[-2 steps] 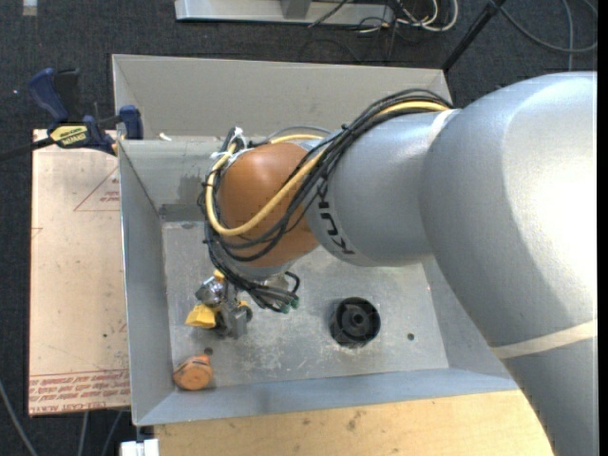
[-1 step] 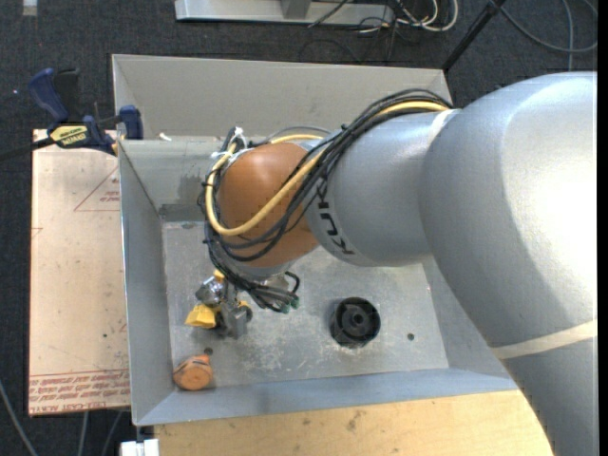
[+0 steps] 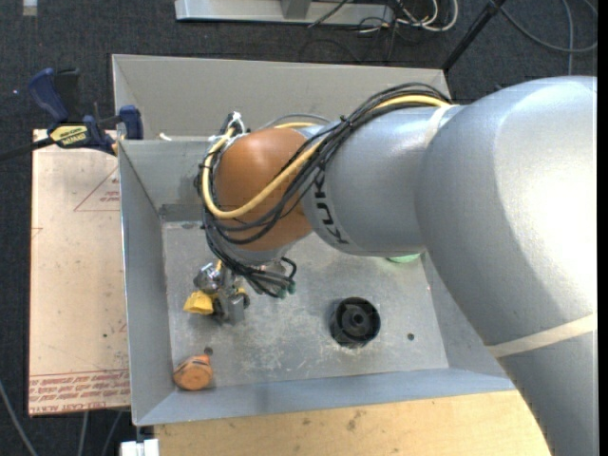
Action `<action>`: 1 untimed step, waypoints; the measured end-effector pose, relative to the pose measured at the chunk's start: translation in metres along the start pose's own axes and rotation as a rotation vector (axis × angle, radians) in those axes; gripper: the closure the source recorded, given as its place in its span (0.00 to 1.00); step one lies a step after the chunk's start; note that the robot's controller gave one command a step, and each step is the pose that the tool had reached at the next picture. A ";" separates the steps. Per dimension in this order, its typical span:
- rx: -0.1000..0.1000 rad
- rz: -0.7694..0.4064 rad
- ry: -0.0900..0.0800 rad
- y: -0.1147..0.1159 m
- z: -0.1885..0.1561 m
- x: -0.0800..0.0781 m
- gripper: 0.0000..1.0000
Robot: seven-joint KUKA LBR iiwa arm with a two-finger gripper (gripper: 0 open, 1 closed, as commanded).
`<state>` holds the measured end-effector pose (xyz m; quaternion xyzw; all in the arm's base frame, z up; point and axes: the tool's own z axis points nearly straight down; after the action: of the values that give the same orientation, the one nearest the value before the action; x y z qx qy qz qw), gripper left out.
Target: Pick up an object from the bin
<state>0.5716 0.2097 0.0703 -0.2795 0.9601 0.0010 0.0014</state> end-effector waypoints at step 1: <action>0.000 0.013 -0.001 0.008 0.000 -0.008 1.00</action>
Offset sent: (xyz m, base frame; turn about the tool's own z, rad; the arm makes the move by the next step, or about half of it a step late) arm 0.0001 0.0277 -0.0003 -0.0041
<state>0.5742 0.2210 0.0703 -0.2731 0.9620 0.0010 0.0021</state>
